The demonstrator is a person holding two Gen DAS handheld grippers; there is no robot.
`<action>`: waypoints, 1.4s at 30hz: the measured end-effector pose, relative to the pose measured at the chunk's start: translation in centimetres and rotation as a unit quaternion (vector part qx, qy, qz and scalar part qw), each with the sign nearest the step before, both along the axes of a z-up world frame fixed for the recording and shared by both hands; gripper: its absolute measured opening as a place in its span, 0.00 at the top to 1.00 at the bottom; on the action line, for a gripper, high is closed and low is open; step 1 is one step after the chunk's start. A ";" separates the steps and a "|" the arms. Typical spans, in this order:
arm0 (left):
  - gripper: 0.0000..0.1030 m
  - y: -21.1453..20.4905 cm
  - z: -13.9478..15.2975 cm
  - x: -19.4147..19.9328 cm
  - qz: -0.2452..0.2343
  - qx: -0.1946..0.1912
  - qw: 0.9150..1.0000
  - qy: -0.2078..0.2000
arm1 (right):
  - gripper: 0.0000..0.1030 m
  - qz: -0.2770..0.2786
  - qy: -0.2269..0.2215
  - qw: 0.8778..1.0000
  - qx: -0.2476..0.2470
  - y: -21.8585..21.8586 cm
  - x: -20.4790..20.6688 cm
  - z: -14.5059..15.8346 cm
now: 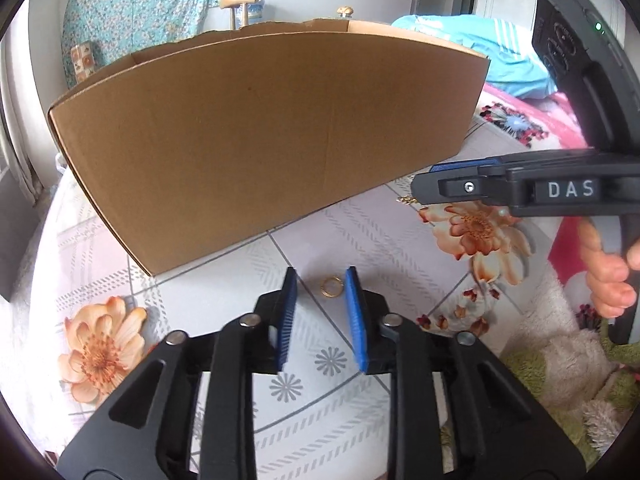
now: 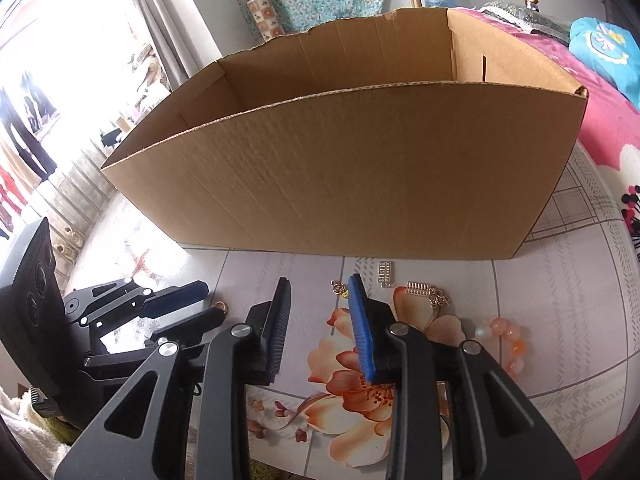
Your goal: Organize jewelry
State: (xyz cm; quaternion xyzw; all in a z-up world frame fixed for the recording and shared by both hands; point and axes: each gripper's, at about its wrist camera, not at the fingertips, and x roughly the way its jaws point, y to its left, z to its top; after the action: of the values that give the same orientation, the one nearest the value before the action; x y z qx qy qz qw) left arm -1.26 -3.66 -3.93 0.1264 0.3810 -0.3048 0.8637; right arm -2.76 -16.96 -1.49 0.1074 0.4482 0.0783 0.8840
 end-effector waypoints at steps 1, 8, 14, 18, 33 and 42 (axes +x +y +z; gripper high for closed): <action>0.85 -0.2 0.0 0.0 -0.001 0.010 1.000 -0.006 | 0.71 0.001 0.000 1.000 -0.003 0.1 0.0 -0.1; 0.91 -0.5 0.0 0.1 -0.007 0.023 1.000 -0.008 | 0.71 0.004 -0.006 0.999 -0.040 1.5 0.0 -0.3; 0.91 -0.3 0.0 0.0 -0.004 0.019 1.000 -0.007 | 0.79 0.011 -0.003 0.997 -0.076 2.2 0.7 -0.7; 0.91 -0.1 0.0 -0.2 -0.004 0.018 1.000 -0.010 | 0.89 0.014 0.002 0.995 -0.094 2.2 1.0 -1.2; 0.91 0.4 0.0 -0.3 -0.005 0.008 1.000 -0.010 | 0.97 -0.002 -0.040 0.998 -0.040 0.6 -1.0 2.6; 1.00 1.2 0.8 -1.0 -0.010 -0.008 1.000 -0.008 | 0.97 0.009 -0.074 0.997 -0.032 0.7 -1.9 5.7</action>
State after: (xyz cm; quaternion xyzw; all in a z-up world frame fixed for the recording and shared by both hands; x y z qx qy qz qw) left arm -2.22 -2.43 -3.14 0.1259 0.3702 -0.3152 0.8647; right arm -4.69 -16.30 4.17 0.0695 0.3849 0.0793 0.9169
